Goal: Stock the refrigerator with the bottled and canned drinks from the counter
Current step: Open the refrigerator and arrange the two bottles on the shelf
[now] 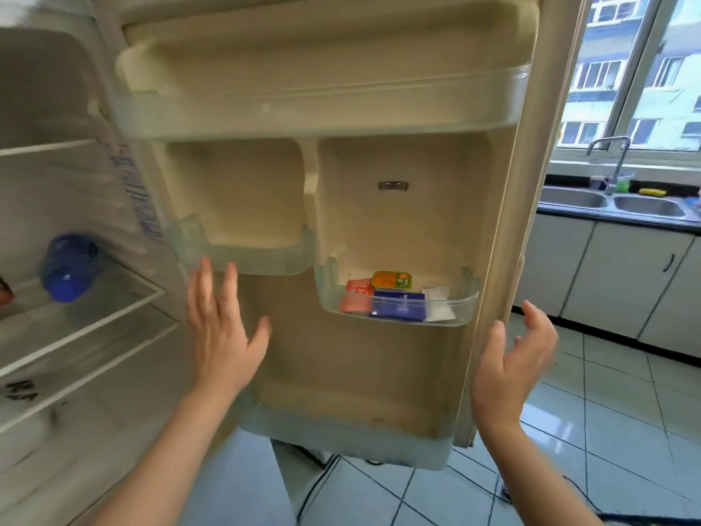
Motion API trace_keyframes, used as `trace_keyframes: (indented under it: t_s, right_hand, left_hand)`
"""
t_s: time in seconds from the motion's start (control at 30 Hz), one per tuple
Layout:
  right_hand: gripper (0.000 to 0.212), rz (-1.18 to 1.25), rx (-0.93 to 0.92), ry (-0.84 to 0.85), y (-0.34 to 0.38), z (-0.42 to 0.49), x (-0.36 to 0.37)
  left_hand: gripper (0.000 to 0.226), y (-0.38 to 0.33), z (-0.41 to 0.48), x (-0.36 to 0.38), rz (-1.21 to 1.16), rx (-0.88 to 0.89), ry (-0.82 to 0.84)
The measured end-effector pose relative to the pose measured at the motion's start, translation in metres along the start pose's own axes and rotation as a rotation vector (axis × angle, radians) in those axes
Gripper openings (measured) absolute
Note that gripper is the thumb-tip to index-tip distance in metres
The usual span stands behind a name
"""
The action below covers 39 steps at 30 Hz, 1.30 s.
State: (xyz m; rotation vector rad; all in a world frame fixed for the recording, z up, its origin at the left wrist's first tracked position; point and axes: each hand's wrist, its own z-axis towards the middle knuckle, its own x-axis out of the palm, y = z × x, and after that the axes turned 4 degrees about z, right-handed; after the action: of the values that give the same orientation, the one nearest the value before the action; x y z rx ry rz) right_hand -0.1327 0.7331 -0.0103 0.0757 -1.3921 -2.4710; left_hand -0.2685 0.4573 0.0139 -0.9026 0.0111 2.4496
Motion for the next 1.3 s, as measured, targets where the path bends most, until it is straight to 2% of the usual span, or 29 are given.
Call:
trace_keyframes:
  t_s: [0.07, 0.13, 0.23, 0.37, 0.53, 0.63, 0.77, 1.1, 1.3]
  right_hand:
    - [0.045, -0.020, -0.318, 0.087, 0.008, -0.005, 0.010]
    - [0.039, -0.065, -0.544, 0.173, 0.010, -0.008, 0.025]
    - [0.034, -0.165, -0.674, 0.247, 0.005, -0.008, 0.048]
    - [0.039, -0.264, -0.639, 0.246, -0.009, 0.004, 0.071]
    - [0.056, -0.320, -0.605, 0.271, -0.016, 0.028, 0.095]
    - [0.051, -0.369, -0.595, 0.272, -0.019, 0.042, 0.110]
    - [0.048, -0.392, -0.513, 0.307, -0.023, 0.058, 0.130]
    - [0.058, -0.403, -0.370, 0.496, -0.035, 0.080, 0.161]
    - [0.056, -0.359, -0.261, 0.542, -0.034, 0.089, 0.176]
  left_hand:
    - [0.075, -0.005, 0.003, 0.003, -0.005, -0.005, -0.005]
    - [0.073, -0.008, 0.005, 0.005, -0.004, -0.005, -0.003]
    - [0.069, -0.007, 0.009, 0.003, 0.016, 0.000, 0.001]
    - [0.068, 0.004, 0.017, -0.004, 0.076, -0.023, 0.043]
    - [0.080, 0.018, 0.024, -0.004, 0.210, -0.024, 0.204]
    - [0.083, 0.015, 0.028, 0.000, 0.224, -0.011, 0.241]
    - [0.082, 0.011, 0.032, 0.006, 0.228, -0.014, 0.260]
    - [0.078, 0.007, 0.041, 0.016, 0.222, 0.027, 0.272]
    - [0.067, 0.006, 0.044, 0.012, 0.157, 0.075, 0.266]
